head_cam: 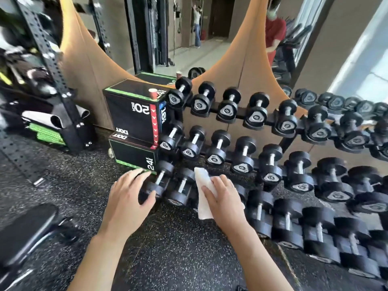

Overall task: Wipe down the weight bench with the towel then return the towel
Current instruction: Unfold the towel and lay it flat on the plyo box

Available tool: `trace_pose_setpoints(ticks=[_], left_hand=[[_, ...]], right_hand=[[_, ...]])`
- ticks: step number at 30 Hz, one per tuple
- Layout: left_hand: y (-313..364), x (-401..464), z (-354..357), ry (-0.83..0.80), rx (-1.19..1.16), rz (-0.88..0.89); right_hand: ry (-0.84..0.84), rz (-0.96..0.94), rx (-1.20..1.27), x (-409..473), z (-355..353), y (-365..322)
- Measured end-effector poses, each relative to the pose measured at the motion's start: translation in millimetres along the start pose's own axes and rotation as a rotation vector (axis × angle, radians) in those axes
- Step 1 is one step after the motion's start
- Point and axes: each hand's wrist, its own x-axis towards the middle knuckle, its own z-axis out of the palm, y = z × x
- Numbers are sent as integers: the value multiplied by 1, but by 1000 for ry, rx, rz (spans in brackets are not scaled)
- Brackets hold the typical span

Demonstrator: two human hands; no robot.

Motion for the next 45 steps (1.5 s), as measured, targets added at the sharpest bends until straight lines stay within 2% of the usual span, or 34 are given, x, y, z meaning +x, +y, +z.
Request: trace_pose_setpoints(ticks=[10,18,24,36,45], left_hand=[[12,18,1,63,141,-163],[-23,38,-5,87,137,-215],[-87,66,-10,101,114,-201],[-250,128,-55,106,13,-216],[-334,124,-89,162,-2,-324]], right_hand=[[-133,-310,-37,75,28,23],[-219,-417,61,113,66,0],[-235,-413,115,145,108,-43],[-222,-459,21,229,209,-176],[-230,-531,42,269,270,-248]])
